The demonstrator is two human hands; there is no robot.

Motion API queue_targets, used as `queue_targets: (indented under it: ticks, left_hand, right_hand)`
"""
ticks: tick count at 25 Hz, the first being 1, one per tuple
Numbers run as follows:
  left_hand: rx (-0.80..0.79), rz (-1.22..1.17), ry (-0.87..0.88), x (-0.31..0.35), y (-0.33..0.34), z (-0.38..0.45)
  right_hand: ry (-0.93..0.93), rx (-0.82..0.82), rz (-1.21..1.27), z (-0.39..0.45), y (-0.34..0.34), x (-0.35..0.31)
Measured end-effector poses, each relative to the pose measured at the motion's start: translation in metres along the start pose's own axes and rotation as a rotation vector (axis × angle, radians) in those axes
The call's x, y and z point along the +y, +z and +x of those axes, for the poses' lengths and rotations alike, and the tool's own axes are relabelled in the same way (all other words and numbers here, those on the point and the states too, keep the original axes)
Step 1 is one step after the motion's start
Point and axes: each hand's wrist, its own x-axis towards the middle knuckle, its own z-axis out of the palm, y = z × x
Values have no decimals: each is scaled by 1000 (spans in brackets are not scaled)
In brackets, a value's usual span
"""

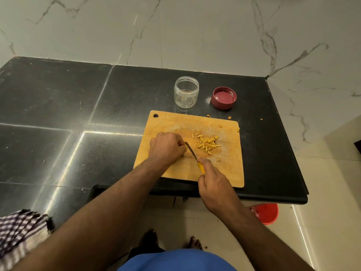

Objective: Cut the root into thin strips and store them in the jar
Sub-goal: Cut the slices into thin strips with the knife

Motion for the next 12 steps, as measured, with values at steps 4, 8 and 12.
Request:
queue_targets:
  ticks: [4, 8, 12]
  left_hand:
    - [-2, 7, 6, 2, 1, 0]
    - [-8, 2, -18, 3, 1, 2]
    - [-4, -18, -39, 3, 1, 1]
  right_hand:
    - [-5, -17, -37, -1, 3, -1]
    - [0, -33, -61, 2, 4, -3]
    - [13, -48, -39, -10, 3, 1]
